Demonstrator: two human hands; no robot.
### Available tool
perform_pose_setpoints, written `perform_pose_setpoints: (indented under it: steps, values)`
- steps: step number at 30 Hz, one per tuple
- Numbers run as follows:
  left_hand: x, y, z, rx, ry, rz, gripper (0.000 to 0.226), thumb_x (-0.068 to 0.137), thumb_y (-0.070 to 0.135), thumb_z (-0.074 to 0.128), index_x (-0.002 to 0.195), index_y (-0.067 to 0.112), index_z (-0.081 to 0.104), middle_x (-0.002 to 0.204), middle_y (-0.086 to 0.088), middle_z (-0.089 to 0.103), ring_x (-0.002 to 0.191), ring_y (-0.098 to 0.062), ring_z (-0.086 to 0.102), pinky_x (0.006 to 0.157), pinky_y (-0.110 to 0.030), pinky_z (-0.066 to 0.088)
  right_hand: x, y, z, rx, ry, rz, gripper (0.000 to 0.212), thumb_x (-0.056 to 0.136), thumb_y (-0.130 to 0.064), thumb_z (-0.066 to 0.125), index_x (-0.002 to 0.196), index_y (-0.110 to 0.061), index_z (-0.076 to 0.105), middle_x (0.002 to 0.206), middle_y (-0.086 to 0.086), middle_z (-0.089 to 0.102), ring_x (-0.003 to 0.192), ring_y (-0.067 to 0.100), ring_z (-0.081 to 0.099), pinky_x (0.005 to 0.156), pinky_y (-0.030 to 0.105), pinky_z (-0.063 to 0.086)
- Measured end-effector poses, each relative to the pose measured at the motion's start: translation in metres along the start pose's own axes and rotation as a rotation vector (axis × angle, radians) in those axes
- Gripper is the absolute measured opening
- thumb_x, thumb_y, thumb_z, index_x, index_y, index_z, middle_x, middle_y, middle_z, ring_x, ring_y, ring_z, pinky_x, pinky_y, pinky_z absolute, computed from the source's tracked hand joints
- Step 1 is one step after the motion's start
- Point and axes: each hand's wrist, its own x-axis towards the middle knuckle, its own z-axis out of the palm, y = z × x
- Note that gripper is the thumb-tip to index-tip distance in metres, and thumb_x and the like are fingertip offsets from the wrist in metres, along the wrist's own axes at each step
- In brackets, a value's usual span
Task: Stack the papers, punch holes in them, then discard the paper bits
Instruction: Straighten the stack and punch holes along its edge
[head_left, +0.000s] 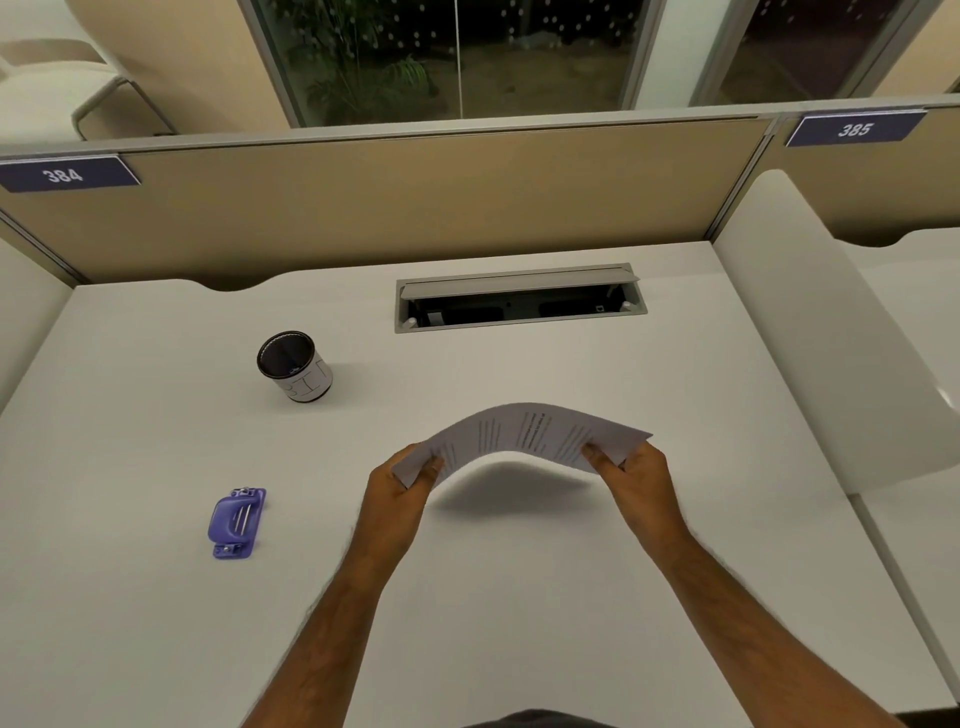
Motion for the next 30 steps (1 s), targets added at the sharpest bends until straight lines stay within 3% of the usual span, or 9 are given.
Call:
perform_pose_setpoints:
  steps: [3, 6, 7, 11, 15, 18, 22, 26, 30]
  values:
    - [0.0, -0.01, 0.002, 0.036, -0.02, -0.039, 0.024, 0.103, 0.023, 0.061, 0.123, 0.032, 0.071, 0.109, 0.016, 0.075, 0.111, -0.005, 0.068, 0.078, -0.006, 0.051, -0.003, 0.006, 0.002, -0.026, -0.03, 0.021, 0.026, 0.09, -0.019, 0.076, 0.113, -0.025, 0.065, 0.104, -0.013, 0.073, 0.093, 0.005, 0.072, 0.078, 0.016, 0.057]
    - [0.001, -0.015, 0.005, 0.078, 0.01, -0.095, 0.02, 0.102, 0.021, 0.061, 0.119, 0.026, 0.072, 0.103, 0.01, 0.075, 0.107, -0.017, 0.071, 0.079, -0.018, 0.054, -0.005, 0.012, 0.004, -0.054, -0.029, 0.021, 0.028, 0.093, -0.016, 0.072, 0.12, -0.019, 0.064, 0.106, -0.006, 0.073, 0.099, 0.011, 0.071, 0.079, 0.019, 0.056]
    - [0.0, -0.013, 0.006, 0.066, 0.012, -0.089, 0.021, 0.102, 0.022, 0.062, 0.115, 0.034, 0.073, 0.102, 0.01, 0.077, 0.105, -0.012, 0.072, 0.083, -0.02, 0.056, -0.005, 0.011, 0.004, -0.057, -0.017, 0.015, 0.03, 0.093, -0.018, 0.072, 0.123, -0.017, 0.065, 0.108, -0.004, 0.073, 0.099, 0.01, 0.071, 0.079, 0.018, 0.057]
    - [-0.002, 0.0, 0.004, 0.054, -0.007, -0.01, 0.04, 0.103, 0.024, 0.06, 0.104, 0.063, 0.069, 0.102, 0.029, 0.074, 0.099, 0.01, 0.068, 0.074, -0.004, 0.05, -0.008, 0.008, 0.004, -0.061, 0.016, -0.005, 0.034, 0.092, -0.026, 0.074, 0.123, -0.022, 0.064, 0.107, -0.011, 0.073, 0.097, 0.002, 0.07, 0.075, 0.015, 0.058]
    - [-0.003, -0.009, 0.005, 0.109, -0.079, -0.062, 0.033, 0.104, 0.02, 0.058, 0.12, 0.049, 0.064, 0.11, 0.028, 0.072, 0.108, 0.012, 0.063, 0.09, -0.01, 0.05, -0.012, 0.014, 0.008, -0.076, -0.039, 0.01, 0.028, 0.093, -0.015, 0.071, 0.119, -0.023, 0.063, 0.104, -0.009, 0.072, 0.101, 0.014, 0.071, 0.081, 0.023, 0.058]
    - [-0.004, -0.014, -0.001, 0.089, -0.032, -0.065, 0.036, 0.102, 0.015, 0.061, 0.12, 0.046, 0.064, 0.107, 0.033, 0.072, 0.106, 0.011, 0.065, 0.082, -0.005, 0.05, -0.012, 0.01, 0.007, -0.09, -0.046, -0.029, 0.023, 0.095, -0.016, 0.069, 0.115, -0.027, 0.064, 0.103, -0.009, 0.073, 0.102, 0.016, 0.071, 0.082, 0.025, 0.058]
    - [-0.002, -0.007, -0.014, 0.038, 0.085, -0.013, 0.05, 0.094, 0.018, 0.073, 0.135, 0.04, 0.054, 0.121, 0.032, 0.067, 0.113, 0.006, 0.064, 0.08, -0.007, 0.053, -0.009, -0.014, -0.005, -0.201, -0.054, -0.219, 0.017, 0.098, -0.02, 0.066, 0.101, -0.037, 0.066, 0.095, -0.017, 0.072, 0.094, 0.008, 0.068, 0.076, 0.019, 0.052]
    - [-0.005, 0.007, -0.018, 0.287, 0.386, 0.17, 0.064, 0.084, 0.023, 0.083, 0.136, 0.033, 0.047, 0.134, 0.017, 0.054, 0.12, -0.008, 0.055, 0.105, -0.029, 0.043, -0.005, -0.051, -0.017, -0.385, -0.069, -0.489, 0.027, 0.095, -0.007, 0.061, 0.1, -0.033, 0.069, 0.099, -0.022, 0.072, 0.096, -0.003, 0.065, 0.082, 0.009, 0.044]
    - [-0.004, 0.03, -0.014, 0.729, 0.377, 0.425, 0.066, 0.081, 0.046, 0.08, 0.137, 0.028, 0.05, 0.137, 0.006, 0.056, 0.134, -0.018, 0.047, 0.113, -0.038, 0.029, -0.007, -0.08, -0.024, -0.629, -0.072, -0.714, 0.029, 0.089, -0.016, 0.051, 0.105, -0.021, 0.075, 0.106, -0.016, 0.073, 0.1, 0.01, 0.065, 0.095, 0.031, 0.039]
